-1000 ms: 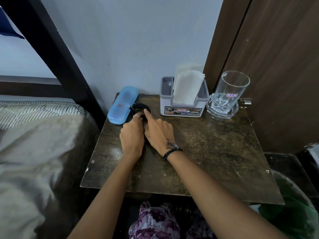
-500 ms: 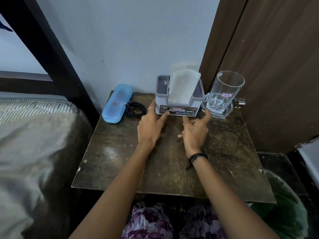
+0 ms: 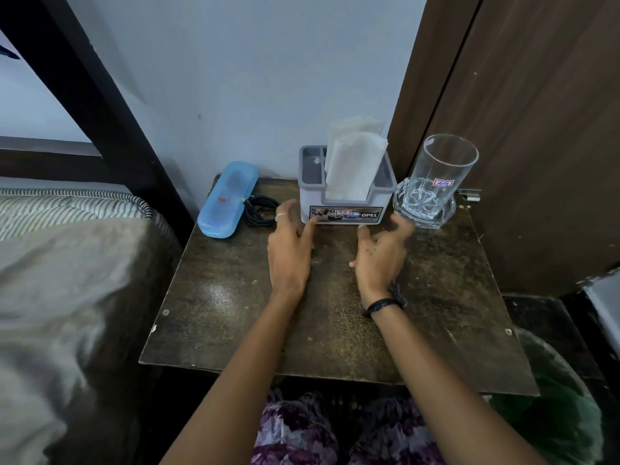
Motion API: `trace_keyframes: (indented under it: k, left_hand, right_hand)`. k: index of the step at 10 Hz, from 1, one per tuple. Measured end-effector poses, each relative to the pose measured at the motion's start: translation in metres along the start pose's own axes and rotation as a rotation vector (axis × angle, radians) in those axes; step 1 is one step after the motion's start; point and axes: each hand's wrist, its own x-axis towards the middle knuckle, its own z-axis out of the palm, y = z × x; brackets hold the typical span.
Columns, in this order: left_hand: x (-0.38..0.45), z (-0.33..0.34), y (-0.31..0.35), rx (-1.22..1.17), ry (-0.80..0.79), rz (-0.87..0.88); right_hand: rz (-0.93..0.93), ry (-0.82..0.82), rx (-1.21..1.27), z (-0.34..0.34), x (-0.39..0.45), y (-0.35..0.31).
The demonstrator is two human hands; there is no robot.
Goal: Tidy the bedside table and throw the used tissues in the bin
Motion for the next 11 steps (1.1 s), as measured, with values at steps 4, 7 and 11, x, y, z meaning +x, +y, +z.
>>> trace_keyframes:
  k: [4,7,11]
  left_hand:
    - [-0.014,-0.036,-0.017,0.094,0.238,-0.268]
    - [0.015,-0.032,-0.017,0.219,0.125,-0.230]
    - [-0.019,-0.041,-0.021,0.160,0.002,-0.173]
  right_hand:
    - [-0.642,-0.608,-0.397,0.045,-0.044,-0.040]
    - [-0.648,-0.517,-0.618,0.070,-0.025,-0.042]
    - [-0.738,-0.659,-0.536,0.027,-0.036,-0.038]
